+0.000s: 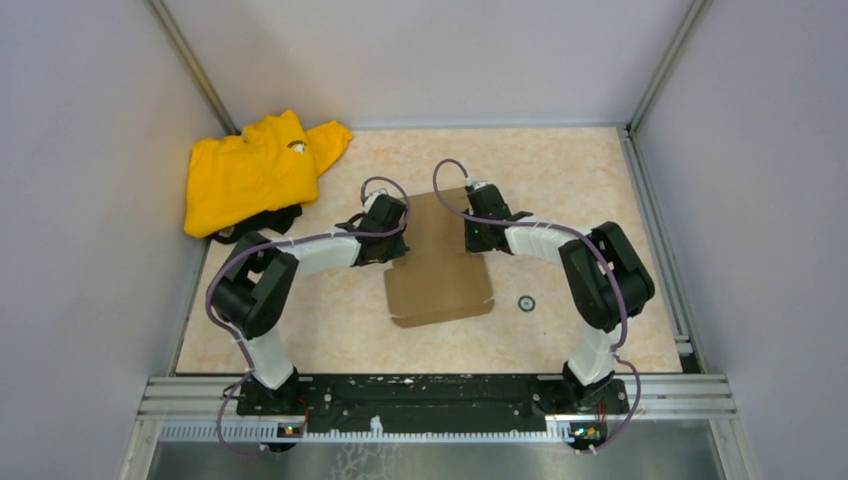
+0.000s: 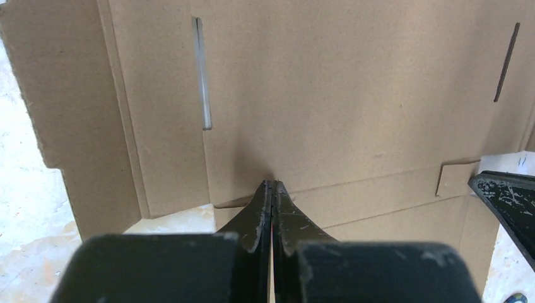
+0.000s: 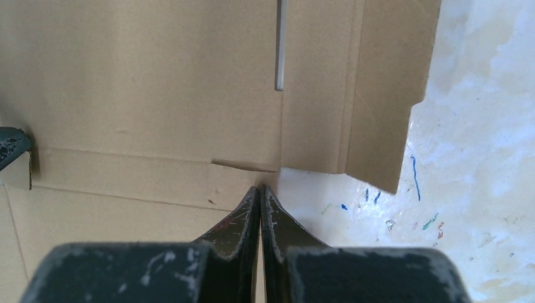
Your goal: Fold the paper box
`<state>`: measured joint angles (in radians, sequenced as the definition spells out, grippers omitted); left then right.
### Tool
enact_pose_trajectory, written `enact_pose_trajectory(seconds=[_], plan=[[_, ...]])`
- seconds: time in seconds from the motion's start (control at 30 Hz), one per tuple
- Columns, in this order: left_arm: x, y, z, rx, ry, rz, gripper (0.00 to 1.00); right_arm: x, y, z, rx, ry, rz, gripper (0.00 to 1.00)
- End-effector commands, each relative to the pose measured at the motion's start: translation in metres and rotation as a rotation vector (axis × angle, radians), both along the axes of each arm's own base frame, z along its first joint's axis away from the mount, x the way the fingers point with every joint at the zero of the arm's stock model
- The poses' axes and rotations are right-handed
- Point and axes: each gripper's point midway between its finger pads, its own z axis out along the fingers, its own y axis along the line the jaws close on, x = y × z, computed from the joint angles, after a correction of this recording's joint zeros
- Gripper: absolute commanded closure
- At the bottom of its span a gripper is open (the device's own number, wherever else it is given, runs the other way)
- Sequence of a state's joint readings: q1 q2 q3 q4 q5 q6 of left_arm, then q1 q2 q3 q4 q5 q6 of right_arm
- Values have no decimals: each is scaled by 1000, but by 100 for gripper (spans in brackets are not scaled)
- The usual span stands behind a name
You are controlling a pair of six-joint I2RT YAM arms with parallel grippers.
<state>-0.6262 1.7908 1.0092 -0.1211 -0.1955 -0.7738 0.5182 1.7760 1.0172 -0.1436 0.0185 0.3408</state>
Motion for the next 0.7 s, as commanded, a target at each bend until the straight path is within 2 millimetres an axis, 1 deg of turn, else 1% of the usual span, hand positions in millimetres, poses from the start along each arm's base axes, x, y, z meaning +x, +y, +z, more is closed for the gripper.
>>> enact_pose_trajectory(seconds=[0.0, 0.1, 0.17, 0.2, 0.23, 0.27, 0.33, 0.4, 0.43, 0.53, 0.6, 0.67], plan=[[-19, 7, -31, 37, 62, 7, 100, 2, 13, -4, -12, -12, 25, 98], [-25, 11, -39, 50, 76, 6, 100, -2, 11, -8, -24, 0, 26, 98], [-25, 13, -39, 61, 71, 4, 100, -7, 10, -8, -31, 8, 30, 99], [-24, 13, -36, 63, 64, -1, 100, -9, 10, -5, -29, 4, 32, 100], [-22, 14, -31, 69, 54, -6, 100, -11, 8, -1, -26, 0, 32, 100], [-20, 13, -22, 70, 39, -12, 100, -12, 7, 7, -21, -14, 32, 100], [-16, 14, 0, 75, 4, -24, 100, -15, 6, 27, -5, -40, 36, 99], [-10, 15, 26, 78, -41, -29, 98, -15, 5, 53, 3, -77, 48, 95], [-6, 15, 38, 77, -64, -31, 86, -13, 5, 67, 13, -96, 59, 90], [8, 15, 81, 69, -144, -37, 62, -7, 10, 106, 71, -133, 90, 80], [20, 15, 111, 60, -199, -37, 49, -1, 12, 130, 119, -155, 102, 74], [35, 15, 140, 45, -260, -30, 38, 12, 5, 147, 152, -177, 83, 72]])
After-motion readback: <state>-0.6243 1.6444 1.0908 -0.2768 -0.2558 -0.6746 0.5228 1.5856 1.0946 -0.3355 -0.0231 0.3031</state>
